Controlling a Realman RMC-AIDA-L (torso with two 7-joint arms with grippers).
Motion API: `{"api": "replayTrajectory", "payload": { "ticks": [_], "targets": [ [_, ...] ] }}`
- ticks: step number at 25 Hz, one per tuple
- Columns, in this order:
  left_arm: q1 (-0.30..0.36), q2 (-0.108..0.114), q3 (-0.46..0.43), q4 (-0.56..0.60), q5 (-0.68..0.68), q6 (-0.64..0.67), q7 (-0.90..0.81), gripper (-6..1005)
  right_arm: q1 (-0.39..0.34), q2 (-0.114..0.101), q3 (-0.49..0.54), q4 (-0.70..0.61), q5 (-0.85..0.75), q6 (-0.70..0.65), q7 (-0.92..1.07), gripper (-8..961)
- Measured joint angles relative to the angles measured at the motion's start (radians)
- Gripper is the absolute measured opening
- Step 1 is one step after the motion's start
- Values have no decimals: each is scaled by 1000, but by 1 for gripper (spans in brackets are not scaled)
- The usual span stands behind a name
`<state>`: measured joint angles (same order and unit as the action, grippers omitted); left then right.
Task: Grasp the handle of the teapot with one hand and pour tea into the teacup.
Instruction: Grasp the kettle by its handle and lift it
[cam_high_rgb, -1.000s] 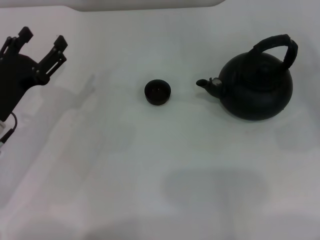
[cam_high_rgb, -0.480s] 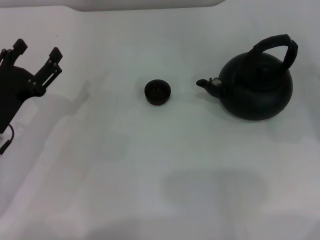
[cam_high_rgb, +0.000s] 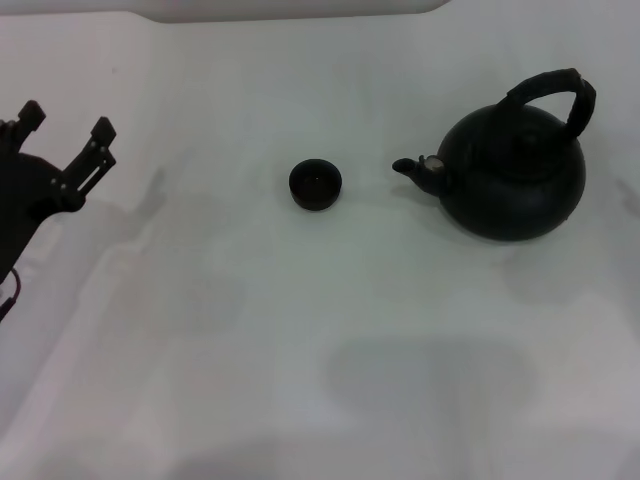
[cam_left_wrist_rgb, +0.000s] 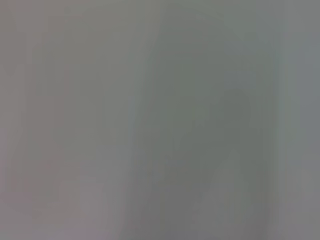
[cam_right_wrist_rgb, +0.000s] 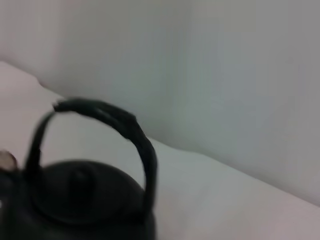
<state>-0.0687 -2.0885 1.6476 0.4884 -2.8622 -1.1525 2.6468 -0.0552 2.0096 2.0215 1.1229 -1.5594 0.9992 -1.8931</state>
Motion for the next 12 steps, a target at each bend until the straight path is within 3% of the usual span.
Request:
{"api": "replayTrajectory", "payload": {
  "ticks": [5, 12],
  "targets": [
    [-1, 0, 0, -35, -4, -20, 48, 878, 11, 1, -5, 7, -1, 43, 49, 843],
    [-9, -1, -5, -135, -29, -143, 107, 878, 37, 3, -51, 8, -2, 64, 81, 828]
  ]
}}
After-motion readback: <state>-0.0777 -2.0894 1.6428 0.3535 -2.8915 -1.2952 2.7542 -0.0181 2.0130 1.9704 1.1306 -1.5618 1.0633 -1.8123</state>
